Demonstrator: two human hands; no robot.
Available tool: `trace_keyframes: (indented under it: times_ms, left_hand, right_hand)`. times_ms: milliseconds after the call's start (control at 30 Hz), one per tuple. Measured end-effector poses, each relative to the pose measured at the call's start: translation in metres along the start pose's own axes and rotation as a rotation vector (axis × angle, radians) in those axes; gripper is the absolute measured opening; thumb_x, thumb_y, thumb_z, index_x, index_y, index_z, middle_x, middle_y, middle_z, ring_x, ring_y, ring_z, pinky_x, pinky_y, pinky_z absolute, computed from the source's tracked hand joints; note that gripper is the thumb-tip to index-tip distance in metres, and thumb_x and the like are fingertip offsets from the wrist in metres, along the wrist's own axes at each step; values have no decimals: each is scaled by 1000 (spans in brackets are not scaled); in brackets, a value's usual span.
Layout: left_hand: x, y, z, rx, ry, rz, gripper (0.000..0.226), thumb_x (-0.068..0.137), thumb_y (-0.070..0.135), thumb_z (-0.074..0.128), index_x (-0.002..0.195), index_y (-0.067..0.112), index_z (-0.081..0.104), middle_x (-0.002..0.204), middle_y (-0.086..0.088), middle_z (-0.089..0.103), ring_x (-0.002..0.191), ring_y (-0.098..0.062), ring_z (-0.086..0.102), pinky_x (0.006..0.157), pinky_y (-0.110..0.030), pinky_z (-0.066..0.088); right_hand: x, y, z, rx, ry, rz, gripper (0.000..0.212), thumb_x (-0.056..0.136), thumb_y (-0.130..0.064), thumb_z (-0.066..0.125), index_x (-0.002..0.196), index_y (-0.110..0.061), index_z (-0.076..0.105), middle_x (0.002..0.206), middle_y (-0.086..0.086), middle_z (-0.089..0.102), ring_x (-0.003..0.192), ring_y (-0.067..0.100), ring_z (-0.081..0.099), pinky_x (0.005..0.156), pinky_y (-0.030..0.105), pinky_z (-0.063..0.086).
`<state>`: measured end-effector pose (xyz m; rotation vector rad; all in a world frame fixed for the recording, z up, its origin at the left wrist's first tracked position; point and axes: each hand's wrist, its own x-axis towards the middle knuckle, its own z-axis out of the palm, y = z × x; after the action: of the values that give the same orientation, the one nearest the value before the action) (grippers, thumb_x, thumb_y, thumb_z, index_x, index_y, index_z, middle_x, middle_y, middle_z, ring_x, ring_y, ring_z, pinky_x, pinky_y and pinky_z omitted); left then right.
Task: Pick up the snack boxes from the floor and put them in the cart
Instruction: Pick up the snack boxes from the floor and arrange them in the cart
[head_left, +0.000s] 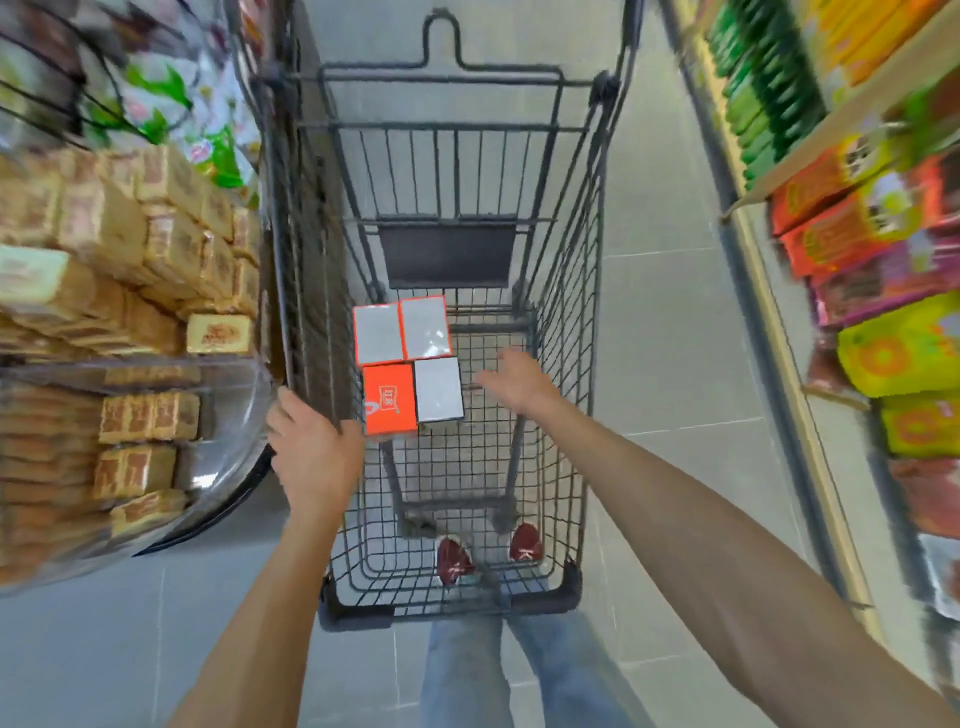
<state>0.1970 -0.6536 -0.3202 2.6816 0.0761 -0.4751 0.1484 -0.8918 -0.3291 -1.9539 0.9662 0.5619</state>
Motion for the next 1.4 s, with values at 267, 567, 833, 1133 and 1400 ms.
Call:
trace_keyframes:
  times_ms: [267, 567, 833, 1133, 1400]
  left_hand:
    - [-36, 135, -20, 260, -138, 322, 59, 88, 25, 63, 138, 2, 44, 135, -26, 45, 122, -47, 45, 97, -55, 42]
    - [-120, 280, -11, 528, -349, 964, 57, 96, 37, 52, 147, 15, 37, 146, -16, 41, 132, -39, 40, 106, -52, 36]
    - [-252, 329, 25, 725, -414, 1399, 57, 95, 44, 52, 145, 19, 39, 144, -14, 42, 130, -37, 43, 104, -45, 41]
    - [-491, 304, 55, 735, -384, 2011, 61, 89, 47, 57, 140, 16, 46, 133, -16, 53, 123, -38, 50, 98, -47, 45]
    - [-701, 227, 68, 733, -378, 2363, 54, 90, 48, 54, 137, 21, 46, 135, -14, 49, 124, -37, 48, 98, -50, 43]
  right_hand:
    - [-86, 40, -127, -39, 201, -48, 43, 93, -33, 62, 126, -5, 61, 127, 16, 63, 118, 34, 59, 100, 41, 48]
    - [-253, 166, -212, -90, 548, 300, 60, 92, -46, 58, 141, -12, 47, 139, 15, 49, 127, 35, 46, 100, 41, 43]
    - [-427, 267, -159, 32, 725, 649, 63, 95, -49, 54, 146, -14, 40, 148, 18, 38, 136, 38, 37, 106, 50, 37]
    - [-635, 364, -24, 220, 867, 1078, 68, 95, -50, 57, 149, -13, 36, 154, 17, 32, 143, 37, 29, 113, 59, 28]
    - [-804, 418, 108, 286, 953, 1379, 61, 93, -46, 57, 142, -13, 43, 146, 15, 41, 136, 35, 38, 106, 50, 37]
